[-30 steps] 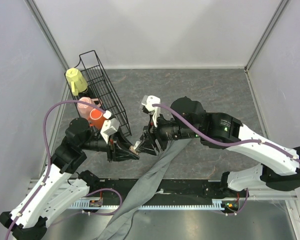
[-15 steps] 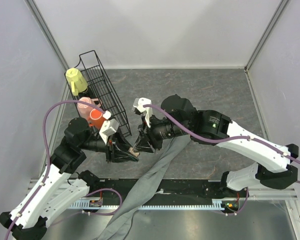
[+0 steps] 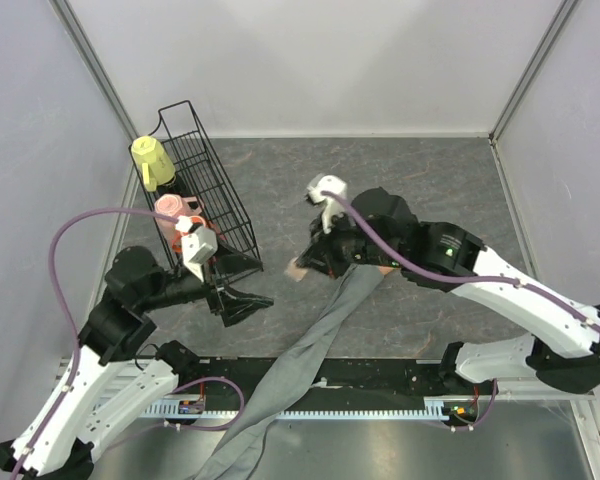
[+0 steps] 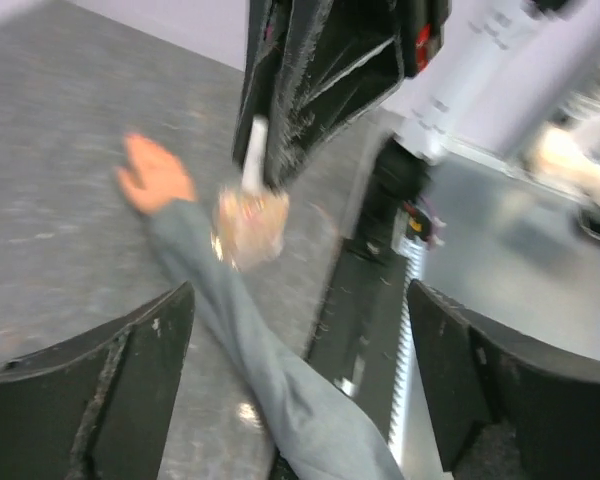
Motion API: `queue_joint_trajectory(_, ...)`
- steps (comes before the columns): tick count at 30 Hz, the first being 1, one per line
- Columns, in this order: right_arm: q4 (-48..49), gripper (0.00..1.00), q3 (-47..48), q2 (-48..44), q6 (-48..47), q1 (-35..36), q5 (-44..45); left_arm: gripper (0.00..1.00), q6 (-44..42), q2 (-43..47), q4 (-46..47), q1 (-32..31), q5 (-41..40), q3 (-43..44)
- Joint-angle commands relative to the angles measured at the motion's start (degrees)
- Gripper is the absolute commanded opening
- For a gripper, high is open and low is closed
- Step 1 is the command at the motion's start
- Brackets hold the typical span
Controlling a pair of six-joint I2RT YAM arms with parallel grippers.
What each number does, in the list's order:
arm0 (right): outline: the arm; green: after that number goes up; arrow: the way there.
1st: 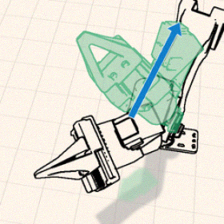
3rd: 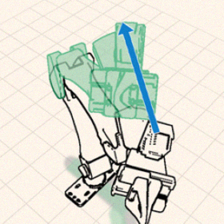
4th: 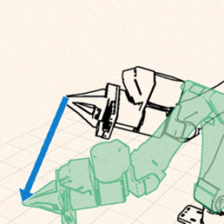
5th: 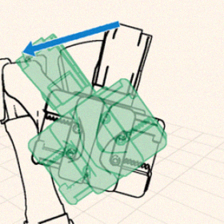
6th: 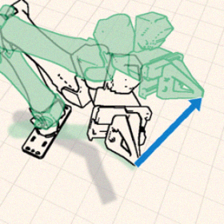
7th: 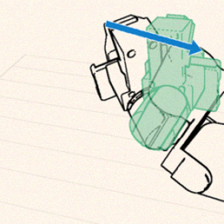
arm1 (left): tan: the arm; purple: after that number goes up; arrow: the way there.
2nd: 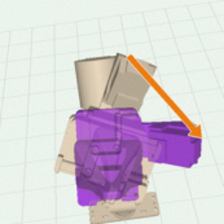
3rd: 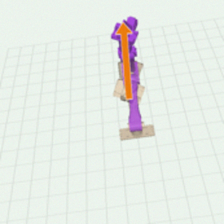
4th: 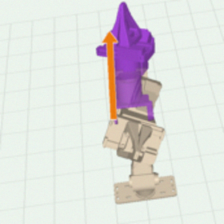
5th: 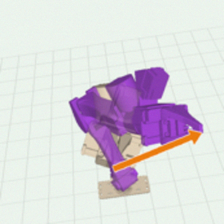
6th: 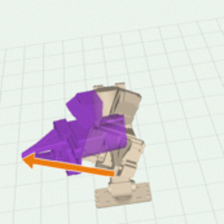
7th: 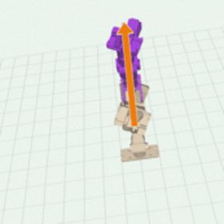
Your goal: Paint the nails
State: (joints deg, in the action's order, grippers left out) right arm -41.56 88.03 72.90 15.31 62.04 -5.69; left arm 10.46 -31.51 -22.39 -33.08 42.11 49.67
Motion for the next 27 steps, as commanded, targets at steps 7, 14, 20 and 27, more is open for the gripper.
queue_joint_trajectory(7,-4.24,0.00,-19.02,-8.31,14.48,-30.10,42.26,0.97,-2.46,6.98,-2.13,0.12,-19.35,2.10)
queue_joint_trajectory(14,8.68,0.00,-34.93,-6.90,18.52,-56.73,37.86,0.95,-0.88,9.35,-3.27,0.12,-17.76,2.01)
queue_joint_trajectory(20,14.23,0.00,-40.74,-1.72,19.23,-67.82,35.41,0.95,-0.97,10.68,-4.94,0.12,-17.68,2.97)
queue_joint_trajectory(27,17.30,0.00,-43.73,-0.05,18.96,-69.16,37.26,0.95,-0.79,11.20,-5.56,0.12,-17.67,2.80)
